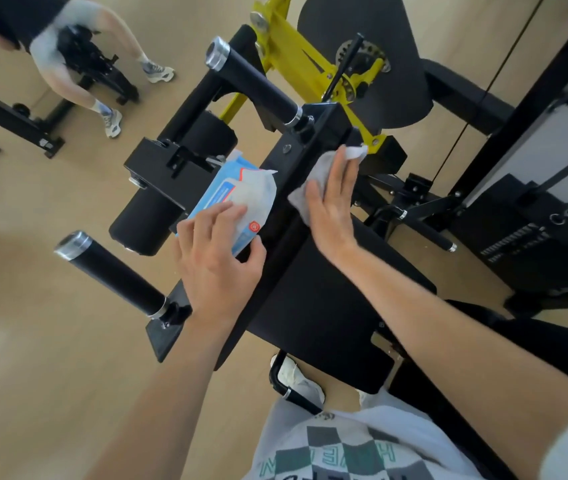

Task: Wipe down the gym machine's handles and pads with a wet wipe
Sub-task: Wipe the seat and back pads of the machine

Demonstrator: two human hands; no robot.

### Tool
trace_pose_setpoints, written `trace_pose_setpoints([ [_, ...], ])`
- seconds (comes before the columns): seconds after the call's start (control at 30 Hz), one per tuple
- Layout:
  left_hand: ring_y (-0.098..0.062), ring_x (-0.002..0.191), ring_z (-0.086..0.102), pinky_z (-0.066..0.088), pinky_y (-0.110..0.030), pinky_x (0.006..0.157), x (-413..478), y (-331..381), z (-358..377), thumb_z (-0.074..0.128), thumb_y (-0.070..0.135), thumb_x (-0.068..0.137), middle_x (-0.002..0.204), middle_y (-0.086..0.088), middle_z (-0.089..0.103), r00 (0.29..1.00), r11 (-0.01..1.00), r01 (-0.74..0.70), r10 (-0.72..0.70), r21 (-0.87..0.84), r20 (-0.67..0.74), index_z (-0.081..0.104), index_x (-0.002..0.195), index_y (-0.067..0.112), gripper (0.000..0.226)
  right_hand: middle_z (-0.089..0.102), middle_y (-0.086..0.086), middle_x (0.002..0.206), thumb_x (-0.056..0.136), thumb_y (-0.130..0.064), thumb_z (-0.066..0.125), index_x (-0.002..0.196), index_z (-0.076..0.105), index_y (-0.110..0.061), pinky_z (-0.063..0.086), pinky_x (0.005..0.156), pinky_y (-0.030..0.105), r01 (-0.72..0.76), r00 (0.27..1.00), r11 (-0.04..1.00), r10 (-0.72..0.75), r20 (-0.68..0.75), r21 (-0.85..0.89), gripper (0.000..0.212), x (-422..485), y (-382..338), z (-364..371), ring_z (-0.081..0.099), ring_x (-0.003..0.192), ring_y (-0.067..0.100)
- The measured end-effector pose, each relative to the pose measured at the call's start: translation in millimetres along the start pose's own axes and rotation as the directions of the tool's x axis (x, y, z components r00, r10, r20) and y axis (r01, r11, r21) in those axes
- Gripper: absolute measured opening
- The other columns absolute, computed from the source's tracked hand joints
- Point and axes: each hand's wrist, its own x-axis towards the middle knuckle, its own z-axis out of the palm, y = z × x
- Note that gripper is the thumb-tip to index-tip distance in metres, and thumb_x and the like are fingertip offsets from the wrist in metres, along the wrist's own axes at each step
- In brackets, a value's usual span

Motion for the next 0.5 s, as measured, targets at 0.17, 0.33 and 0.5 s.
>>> trace_pose_setpoints([
  [0.17,-0.030,0.106,0.053,0.044,-0.040,0.083,17.7,16.9,-15.5,0.072,0.044,0.076,0.118,-0.005,0.060,0.993,0.993,0.003,-0.017,0.122,0.117,0.063,0.119,0.016,0.052,-0.025,-0.002,0.168,0.110,-0.041,0.036,0.162,-0.013,-0.028,0.017,0.113,0.030,-0.043,0.999,0.996,0.043,-0.003,0.073,0.072,29.4,-16.4,-23.9,-0.004,0.157,0.020],
  [0.33,-0.026,0.119,0.052,0.042,-0.041,0.099,48.6,48.3,-1.0,0.070,0.039,0.083,0.128,-0.005,0.060,0.975,0.986,-0.164,0.165,-0.015,0.152,0.063,0.128,0.017,0.051,-0.035,-0.013,0.163,0.108,-0.048,0.038,0.156,-0.024,-0.040,0.023,0.123,0.048,0.004,0.981,0.998,-0.015,0.194,0.057,0.079,-39.4,-0.7,-1.5,-0.008,0.156,0.015],
  [0.5,-0.024,0.133,0.050,0.037,-0.044,0.110,74.8,43.7,27.3,0.068,0.036,0.086,0.143,-0.001,0.056,0.934,0.980,-0.198,0.184,0.015,0.307,0.057,0.141,0.021,0.058,-0.031,-0.017,0.163,0.107,-0.048,0.040,0.158,-0.020,-0.040,0.017,0.126,0.045,0.016,0.983,0.999,-0.025,0.183,0.046,0.079,-22.8,-0.1,-12.5,-0.008,0.156,0.010],
])
